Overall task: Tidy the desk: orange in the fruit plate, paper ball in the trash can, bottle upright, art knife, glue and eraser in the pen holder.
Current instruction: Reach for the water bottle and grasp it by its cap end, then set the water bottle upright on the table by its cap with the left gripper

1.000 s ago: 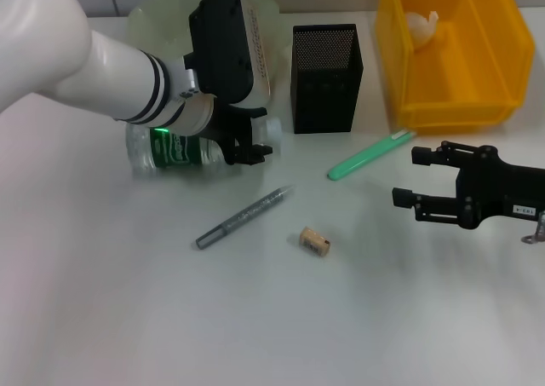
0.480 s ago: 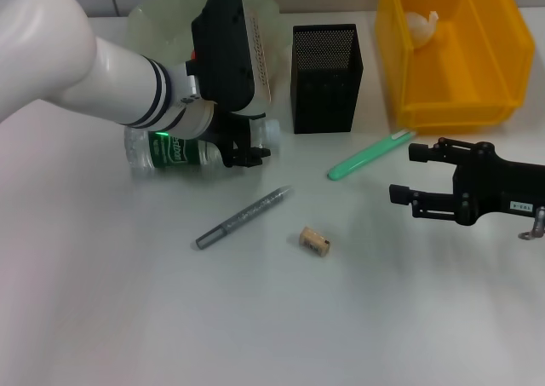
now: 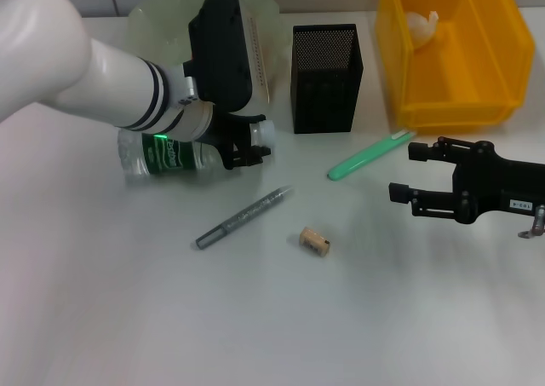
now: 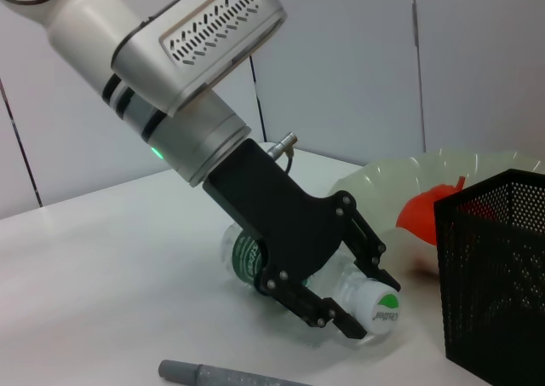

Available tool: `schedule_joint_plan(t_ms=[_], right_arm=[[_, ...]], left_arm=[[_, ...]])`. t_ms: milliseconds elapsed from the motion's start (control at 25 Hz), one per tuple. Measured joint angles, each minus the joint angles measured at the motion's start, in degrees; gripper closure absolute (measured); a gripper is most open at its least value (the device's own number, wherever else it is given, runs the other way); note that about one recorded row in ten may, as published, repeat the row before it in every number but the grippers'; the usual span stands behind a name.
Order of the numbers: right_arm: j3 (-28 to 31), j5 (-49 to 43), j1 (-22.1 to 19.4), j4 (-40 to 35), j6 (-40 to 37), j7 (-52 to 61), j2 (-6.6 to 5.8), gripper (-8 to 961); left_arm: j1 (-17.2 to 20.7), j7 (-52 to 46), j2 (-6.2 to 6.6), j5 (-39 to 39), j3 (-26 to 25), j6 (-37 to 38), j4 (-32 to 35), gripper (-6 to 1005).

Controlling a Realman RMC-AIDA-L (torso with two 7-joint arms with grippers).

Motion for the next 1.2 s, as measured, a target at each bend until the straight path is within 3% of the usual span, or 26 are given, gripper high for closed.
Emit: schedule_joint_plan(t_ms=[200, 320, 400, 640, 720, 840, 920, 960, 1200], right_arm=[[0.0, 0.0, 0.0, -0.1, -0.1, 0.5, 0.0, 188], [0.0, 0.0, 0.1, -0.1, -0.3, 0.5, 0.0, 188], [0.0, 0.0, 0.1, -0.1, -0.4, 0.6, 0.0, 188], [0.0, 0.0, 0.4, -0.3, -0.7, 1.3, 0.0, 190], [0.0, 0.0, 0.5, -0.2, -0.8, 1.5, 0.0, 189], [-0.2, 0.0, 0.6, -0.3, -0.9, 1.9, 0.0, 188], [-0.4, 0.0, 0.6, -0.2, -0.9, 1.9, -0.01, 189], [-0.5, 0.0, 0.6, -0.2, -0.9, 1.9, 0.0, 189], [-0.6, 0.0, 0.6, 0.0, -0.9, 2.1, 0.0, 189]], left_arm=[[1.9, -1.8, 0.05, -0.1, -0.3, 1.4, 3.1, 556], [5.0, -4.3, 0.29, -0.2, -2.5, 4.1, 8.1, 556], [7.2, -5.1, 0.42, -2.4, -6.7, 7.4, 11.2, 555], [9.5, -1.2, 0.7, -11.7, -20.0, 16.5, 12.0, 555], [9.5, -1.2, 0.7, -11.7, -20.0, 16.5, 12.0, 555], [11.9, 2.8, 0.86, -18.0, -28.9, 22.5, 11.6, 555], [11.9, 2.8, 0.86, -18.0, -28.9, 22.5, 11.6, 556], [12.9, 4.4, 0.95, -20.3, -32.9, 25.5, 11.5, 556], [15.0, 5.8, 1.01, -24.0, -37.4, 29.2, 11.5, 556]])
